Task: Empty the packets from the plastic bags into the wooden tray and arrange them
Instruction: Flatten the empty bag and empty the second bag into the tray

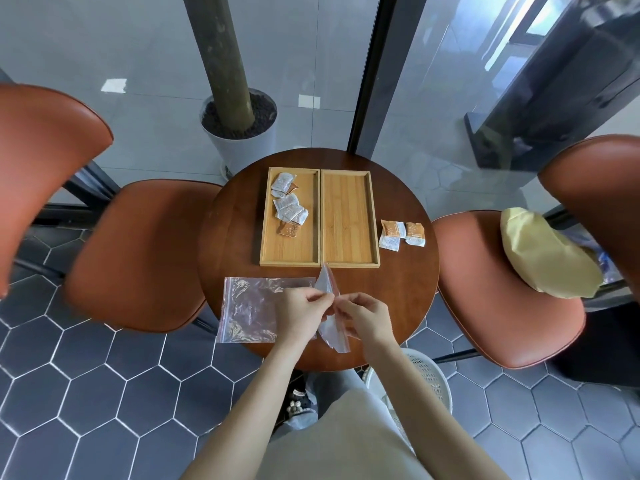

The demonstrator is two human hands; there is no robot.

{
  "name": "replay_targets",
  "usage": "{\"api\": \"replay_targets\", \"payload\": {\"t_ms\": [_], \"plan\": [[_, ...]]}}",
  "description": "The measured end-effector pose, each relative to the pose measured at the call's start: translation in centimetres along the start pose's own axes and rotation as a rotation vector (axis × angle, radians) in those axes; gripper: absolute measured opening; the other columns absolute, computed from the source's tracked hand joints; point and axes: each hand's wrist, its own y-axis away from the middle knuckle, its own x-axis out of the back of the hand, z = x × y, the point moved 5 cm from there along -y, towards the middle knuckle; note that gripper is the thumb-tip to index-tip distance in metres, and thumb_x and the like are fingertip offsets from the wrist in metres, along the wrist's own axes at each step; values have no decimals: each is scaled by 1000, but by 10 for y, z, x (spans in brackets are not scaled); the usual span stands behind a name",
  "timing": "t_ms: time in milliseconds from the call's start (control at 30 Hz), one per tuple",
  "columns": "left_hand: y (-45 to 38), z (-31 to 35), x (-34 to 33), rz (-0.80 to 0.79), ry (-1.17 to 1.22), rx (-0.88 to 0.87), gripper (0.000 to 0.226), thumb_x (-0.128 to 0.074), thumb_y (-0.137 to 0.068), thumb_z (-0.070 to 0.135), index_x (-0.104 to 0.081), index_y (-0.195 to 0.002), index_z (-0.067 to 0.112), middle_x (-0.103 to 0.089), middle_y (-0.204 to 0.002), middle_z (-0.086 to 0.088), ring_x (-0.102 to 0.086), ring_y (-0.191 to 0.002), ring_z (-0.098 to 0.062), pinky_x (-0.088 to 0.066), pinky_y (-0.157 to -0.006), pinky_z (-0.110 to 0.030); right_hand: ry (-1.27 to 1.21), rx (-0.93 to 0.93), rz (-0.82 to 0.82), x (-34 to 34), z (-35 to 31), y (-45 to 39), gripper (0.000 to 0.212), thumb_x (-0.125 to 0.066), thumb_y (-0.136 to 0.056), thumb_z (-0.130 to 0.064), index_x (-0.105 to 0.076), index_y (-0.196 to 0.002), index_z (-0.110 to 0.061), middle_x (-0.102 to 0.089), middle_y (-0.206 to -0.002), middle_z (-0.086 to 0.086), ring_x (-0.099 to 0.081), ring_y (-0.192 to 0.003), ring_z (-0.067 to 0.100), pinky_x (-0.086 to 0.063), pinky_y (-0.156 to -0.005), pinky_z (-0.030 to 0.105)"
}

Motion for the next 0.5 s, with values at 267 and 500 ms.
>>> {"api": "replay_targets", "payload": {"t_ms": [267, 500], "plan": [[0, 14, 3, -17, -387, -189, 13, -70, -72, 19, -71, -61, 13, -71, -58, -1, -65, -55, -13, -55, -57, -26, 307, 355, 424, 37, -22, -2, 7, -61, -86, -13, -65, -82, -9, -64, -73, -3, -59, -70, 14, -49, -67, 26], [-16, 29, 21, 5, -616, -233, 17, -66, -77, 20, -70, -66, 9, -70, -61, -6, -67, -56, -17, -58, -58, -33, 803, 713, 257, 54, -40, -7, 9, -60, -86, -5, -67, -90, -2, -67, -90, 9, -60, -71, 20, -49, -60, 24]]}}
